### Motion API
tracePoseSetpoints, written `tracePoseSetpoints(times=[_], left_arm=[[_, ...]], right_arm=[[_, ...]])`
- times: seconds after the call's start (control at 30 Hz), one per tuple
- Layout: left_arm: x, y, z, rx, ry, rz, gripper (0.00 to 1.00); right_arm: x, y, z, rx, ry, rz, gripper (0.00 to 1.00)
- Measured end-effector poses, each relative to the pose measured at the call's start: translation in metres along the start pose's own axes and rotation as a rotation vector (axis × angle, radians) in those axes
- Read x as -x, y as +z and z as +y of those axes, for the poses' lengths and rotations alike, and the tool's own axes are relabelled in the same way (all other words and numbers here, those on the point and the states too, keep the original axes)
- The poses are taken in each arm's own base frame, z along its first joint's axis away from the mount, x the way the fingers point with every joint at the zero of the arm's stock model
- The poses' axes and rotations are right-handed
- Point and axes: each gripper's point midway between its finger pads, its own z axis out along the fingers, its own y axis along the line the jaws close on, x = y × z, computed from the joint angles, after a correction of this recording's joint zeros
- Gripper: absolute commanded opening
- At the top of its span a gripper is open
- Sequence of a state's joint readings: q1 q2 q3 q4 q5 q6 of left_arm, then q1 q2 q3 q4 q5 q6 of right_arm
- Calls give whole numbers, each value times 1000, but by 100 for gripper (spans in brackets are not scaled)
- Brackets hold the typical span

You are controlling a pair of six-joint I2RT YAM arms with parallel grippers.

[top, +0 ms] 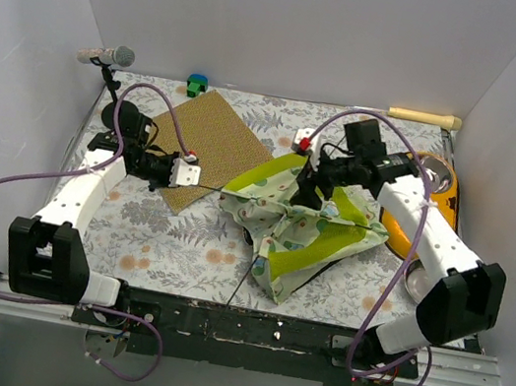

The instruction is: Set up the pet tent

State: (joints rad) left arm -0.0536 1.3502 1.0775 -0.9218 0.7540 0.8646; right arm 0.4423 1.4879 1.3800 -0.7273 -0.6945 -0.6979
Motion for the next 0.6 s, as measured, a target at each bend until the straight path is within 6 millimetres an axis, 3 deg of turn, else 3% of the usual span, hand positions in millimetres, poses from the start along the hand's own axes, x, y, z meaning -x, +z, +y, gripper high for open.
tracePoseSetpoints(times=[0.2, 0.4, 0.5, 0.6], left_arm=[[10, -6, 1, 26, 37, -22, 0], [19, -10, 1, 46, 53, -47, 0], [24, -13, 3, 63, 57, -61, 0], [33, -17, 5, 85, 61, -85, 0]], right_arm=[[4, 57, 4, 34, -51, 45, 74], [4, 100, 18, 83, -90, 67, 67], [6, 117, 25, 107, -113, 75, 58], [11, 129, 28, 119, -137, 75, 38]])
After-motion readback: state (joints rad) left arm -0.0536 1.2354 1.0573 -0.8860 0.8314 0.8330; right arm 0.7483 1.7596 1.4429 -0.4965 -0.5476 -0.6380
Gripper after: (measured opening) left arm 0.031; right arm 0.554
